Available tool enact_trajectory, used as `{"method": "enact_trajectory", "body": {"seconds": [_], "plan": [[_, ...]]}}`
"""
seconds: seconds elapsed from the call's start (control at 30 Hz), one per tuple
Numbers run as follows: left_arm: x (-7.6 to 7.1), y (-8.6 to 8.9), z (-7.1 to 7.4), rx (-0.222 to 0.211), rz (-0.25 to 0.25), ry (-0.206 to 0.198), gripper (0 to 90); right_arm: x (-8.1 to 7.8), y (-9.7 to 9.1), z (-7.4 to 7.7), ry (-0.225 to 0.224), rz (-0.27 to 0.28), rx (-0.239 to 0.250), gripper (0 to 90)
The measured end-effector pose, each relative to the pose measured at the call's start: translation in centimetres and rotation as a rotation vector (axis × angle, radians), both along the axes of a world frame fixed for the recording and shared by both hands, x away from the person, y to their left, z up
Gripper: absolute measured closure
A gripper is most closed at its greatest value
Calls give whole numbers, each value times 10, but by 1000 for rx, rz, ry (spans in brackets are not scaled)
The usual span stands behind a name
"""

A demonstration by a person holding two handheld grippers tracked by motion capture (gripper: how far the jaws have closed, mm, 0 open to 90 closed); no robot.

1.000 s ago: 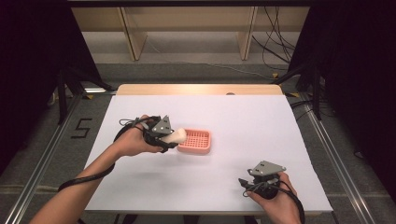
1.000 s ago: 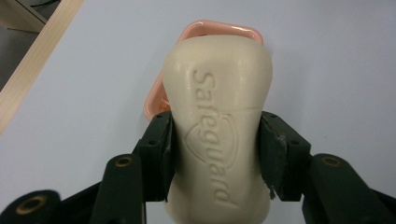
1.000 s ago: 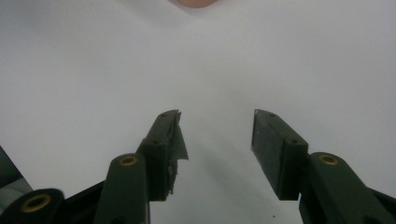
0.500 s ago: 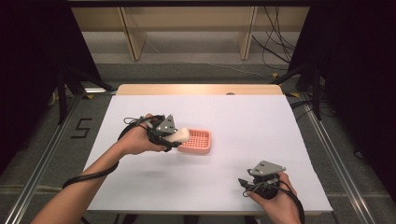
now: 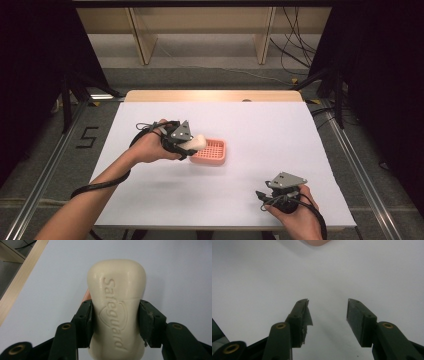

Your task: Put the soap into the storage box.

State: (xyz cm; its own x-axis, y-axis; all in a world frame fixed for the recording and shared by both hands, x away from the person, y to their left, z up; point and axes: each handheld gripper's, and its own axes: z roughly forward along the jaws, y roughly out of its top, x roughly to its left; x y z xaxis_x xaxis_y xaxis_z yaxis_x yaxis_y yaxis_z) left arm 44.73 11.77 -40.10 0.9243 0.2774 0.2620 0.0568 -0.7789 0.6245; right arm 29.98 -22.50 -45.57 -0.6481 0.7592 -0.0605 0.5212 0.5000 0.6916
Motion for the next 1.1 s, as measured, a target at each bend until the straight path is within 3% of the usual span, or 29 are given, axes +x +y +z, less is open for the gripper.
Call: {"method": "enact_trajectory", "body": {"seconds": [0.23,0.3,0.47,0.63,0.8,0.97,1.0,1.1], "plan": [[2,-6,0,-2,-5,5,494,-1,1,0,-1,-8,10,522],[2,-7,0,1,-6,1,494,1,0,0,-29,3,-1,523],[3,-9,1,5,-9,-1,494,0,-1,1,-11,2,3,524],[5,-13,0,10,-21,-13,494,1,-1,0,-30,6,-1,523],[5,-16,-2,14,-23,-3,494,0,-1,1,-9,5,11,524],[7,-20,-3,28,-30,-5,494,1,-1,0,-31,6,-2,523],[7,-21,-2,30,-31,-7,494,-1,0,1,6,-7,3,523],[7,-24,-3,32,-34,-11,494,-1,0,1,-9,-4,3,524]]}}
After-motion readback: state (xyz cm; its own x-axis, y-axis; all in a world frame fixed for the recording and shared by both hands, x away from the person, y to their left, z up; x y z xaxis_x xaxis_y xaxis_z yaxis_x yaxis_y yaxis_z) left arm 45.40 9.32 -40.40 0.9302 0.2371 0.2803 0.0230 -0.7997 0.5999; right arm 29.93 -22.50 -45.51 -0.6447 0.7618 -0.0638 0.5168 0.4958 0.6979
